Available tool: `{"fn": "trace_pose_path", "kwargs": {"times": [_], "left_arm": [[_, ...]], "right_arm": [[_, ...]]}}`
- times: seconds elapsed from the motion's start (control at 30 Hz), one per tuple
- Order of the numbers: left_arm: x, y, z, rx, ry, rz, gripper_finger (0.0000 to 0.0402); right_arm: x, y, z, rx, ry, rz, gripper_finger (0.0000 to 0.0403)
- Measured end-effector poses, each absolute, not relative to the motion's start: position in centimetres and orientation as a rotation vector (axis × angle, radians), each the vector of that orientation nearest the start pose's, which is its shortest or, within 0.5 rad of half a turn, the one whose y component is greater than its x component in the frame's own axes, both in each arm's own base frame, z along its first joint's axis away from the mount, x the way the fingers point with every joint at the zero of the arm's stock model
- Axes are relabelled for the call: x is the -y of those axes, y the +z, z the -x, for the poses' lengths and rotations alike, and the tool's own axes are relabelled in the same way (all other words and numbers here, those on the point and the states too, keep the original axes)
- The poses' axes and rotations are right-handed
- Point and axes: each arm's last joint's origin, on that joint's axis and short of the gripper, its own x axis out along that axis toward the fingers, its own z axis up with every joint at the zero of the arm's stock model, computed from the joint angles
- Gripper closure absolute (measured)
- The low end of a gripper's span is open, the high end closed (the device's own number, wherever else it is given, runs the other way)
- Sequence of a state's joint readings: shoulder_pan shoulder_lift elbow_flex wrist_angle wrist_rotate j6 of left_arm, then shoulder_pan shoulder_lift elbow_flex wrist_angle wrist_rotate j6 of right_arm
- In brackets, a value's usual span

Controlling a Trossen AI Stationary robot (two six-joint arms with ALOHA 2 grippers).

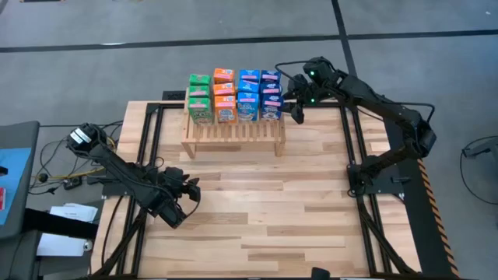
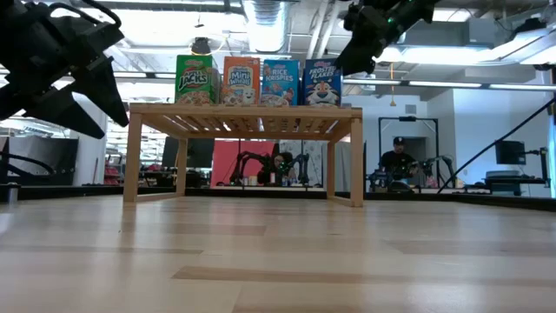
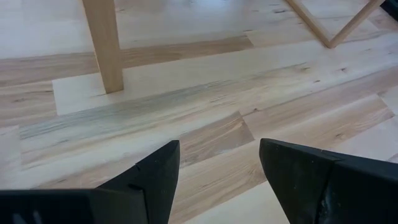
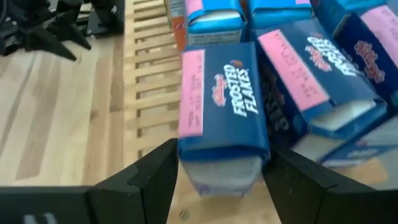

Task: Stack cereal on shelf
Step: Put the blue cereal box on the shelf aligned with the other blue cereal boxes, then return to Home Position

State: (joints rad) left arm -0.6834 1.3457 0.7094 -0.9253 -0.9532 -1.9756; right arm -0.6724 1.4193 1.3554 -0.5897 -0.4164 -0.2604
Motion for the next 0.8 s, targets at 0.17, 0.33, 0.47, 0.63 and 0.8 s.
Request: {"fn": "trace_pose_path", "kwargs": {"times": [0.17,0.33,0.47,0.63,0.8], "left_arm": [[10.2,18.7,-16.3,-0.37,0.946,0.648,0.0191],[9.4,20.8,-15.5,-0.3,0.881,0.65,0.0191],[8.4,23.2,-14.3,-0.262,0.804,0.679,0.0191],[6.8,28.0,-12.5,-0.215,0.65,0.628,0.0191],[4.1,32.1,-9.8,-0.091,0.637,0.564,0.0191]], "right_arm": [[17.5,36.8,-23.0,-0.625,-0.181,-0.097,0.0153],[16.6,39.6,-19.7,-0.577,-0.26,-0.07,0.0153],[15.0,42.2,-16.2,-0.475,-0.345,-0.083,0.0153],[11.0,44.1,-11.6,-0.429,-0.39,-0.093,0.0153],[7.4,43.5,-8.1,-0.507,-0.393,-0.077,0.0153]]}}
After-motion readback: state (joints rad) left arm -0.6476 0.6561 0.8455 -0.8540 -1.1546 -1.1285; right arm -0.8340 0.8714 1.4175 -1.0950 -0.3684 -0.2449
